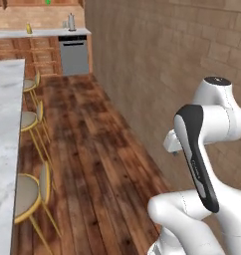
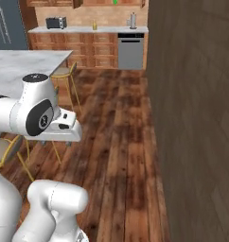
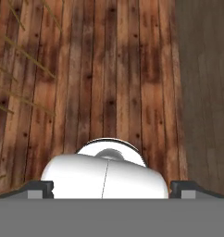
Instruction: There is a tray on the dining counter. Grab the cup, mug, and pitcher and place them on the tray. The pitcher may be placed next to the tray if it cannot fit the tray.
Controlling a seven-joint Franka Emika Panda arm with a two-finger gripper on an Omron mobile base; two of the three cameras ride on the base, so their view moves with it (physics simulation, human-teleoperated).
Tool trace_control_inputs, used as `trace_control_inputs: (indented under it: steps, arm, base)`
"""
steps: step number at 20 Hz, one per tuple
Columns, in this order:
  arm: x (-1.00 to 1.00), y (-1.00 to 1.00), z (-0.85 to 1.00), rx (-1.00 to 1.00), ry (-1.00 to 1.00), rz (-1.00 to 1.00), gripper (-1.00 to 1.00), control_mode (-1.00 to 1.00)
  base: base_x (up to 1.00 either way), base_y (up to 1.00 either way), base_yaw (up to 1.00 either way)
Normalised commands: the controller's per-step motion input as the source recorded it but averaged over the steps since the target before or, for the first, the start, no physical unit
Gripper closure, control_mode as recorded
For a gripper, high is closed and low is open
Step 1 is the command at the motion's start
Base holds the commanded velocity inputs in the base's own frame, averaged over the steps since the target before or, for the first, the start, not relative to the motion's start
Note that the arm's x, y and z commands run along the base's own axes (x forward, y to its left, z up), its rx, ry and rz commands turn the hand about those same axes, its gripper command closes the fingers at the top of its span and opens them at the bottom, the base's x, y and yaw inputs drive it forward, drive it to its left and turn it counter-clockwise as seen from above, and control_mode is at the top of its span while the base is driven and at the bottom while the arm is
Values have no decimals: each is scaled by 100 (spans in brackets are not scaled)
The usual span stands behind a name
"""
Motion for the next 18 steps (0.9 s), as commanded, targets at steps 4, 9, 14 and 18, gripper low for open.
trace_control_inputs:
  steps: [4,9,14,18]
  arm:
    - [0,0,0,0,0,0,-100,100]
    - [0,0,0,0,0,0,-100,100]
    - [0,0,0,0,0,0,-100,100]
    - [0,0,0,0,0,0,-100,100]
  base:
    - [100,4,0]
    - [100,0,0]
    - [100,0,0]
    - [100,0,0]
